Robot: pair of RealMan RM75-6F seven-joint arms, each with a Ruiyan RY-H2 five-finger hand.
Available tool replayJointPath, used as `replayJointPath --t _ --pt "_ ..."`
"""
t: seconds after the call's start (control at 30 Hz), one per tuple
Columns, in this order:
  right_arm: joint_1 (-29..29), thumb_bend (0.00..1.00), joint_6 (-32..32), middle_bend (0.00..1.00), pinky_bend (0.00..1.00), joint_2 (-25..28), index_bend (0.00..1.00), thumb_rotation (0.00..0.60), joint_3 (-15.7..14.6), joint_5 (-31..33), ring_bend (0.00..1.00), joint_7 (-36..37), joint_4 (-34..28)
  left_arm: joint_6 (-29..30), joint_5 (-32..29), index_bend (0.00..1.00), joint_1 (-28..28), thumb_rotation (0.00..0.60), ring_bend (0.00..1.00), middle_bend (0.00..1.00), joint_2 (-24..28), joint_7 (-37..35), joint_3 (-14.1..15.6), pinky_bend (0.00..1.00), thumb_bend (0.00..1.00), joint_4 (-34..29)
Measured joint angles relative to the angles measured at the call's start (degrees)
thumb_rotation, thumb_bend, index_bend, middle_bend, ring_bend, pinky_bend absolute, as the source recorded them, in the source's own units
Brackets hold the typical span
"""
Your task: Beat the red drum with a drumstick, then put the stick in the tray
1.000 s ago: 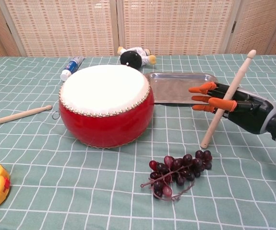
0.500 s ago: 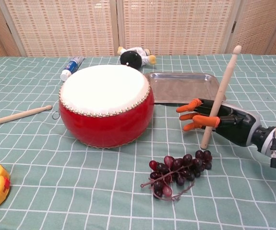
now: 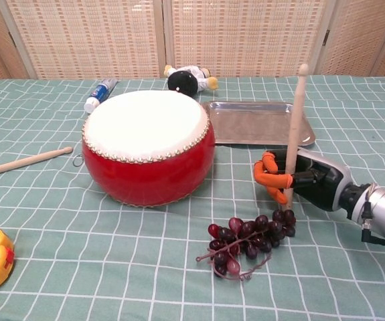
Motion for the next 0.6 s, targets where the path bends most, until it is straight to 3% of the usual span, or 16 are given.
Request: replayJointPath --t 0.13,0.23,0.37,0.6 --pt "-0.1 0.12 -0.2 0.81 0.99 -0.5 0.92 0.6 0.4 0.5 0.95 -2.3 -0.1 0.0 0.0 0.0 0.0 0.6 0.0 0.0 -0.1 -0.2 -0.1 0.0 0.37 0.2" --pt "-0.2 0.12 -0.1 0.88 1.0 -0.9 0.98 0.6 0.9 1.0 1.0 -4.1 0.0 0.0 -0.1 0.0 0.0 0.6 0.0 0.0 -0.1 -0.3 -0.1 0.0 0.37 0.4" --pt "-0.5 0.12 0.5 0.96 1.0 -1.4 1.0 0.6 1.9 1.9 1.0 -6.6 0.1 0.0 -0.1 0.0 0.1 0.6 0.0 0.0 -0.1 -0.4 -0.1 0.0 0.37 0.5" --pt "-1.1 0.12 4.2 1.0 1.0 -0.1 1.0 0.6 3.5 2.4 1.0 -11.2 -2.1 0.0 0.0 0.0 -0.1 0.6 0.0 0.0 -0.1 -0.1 -0.1 0.0 0.37 0.4"
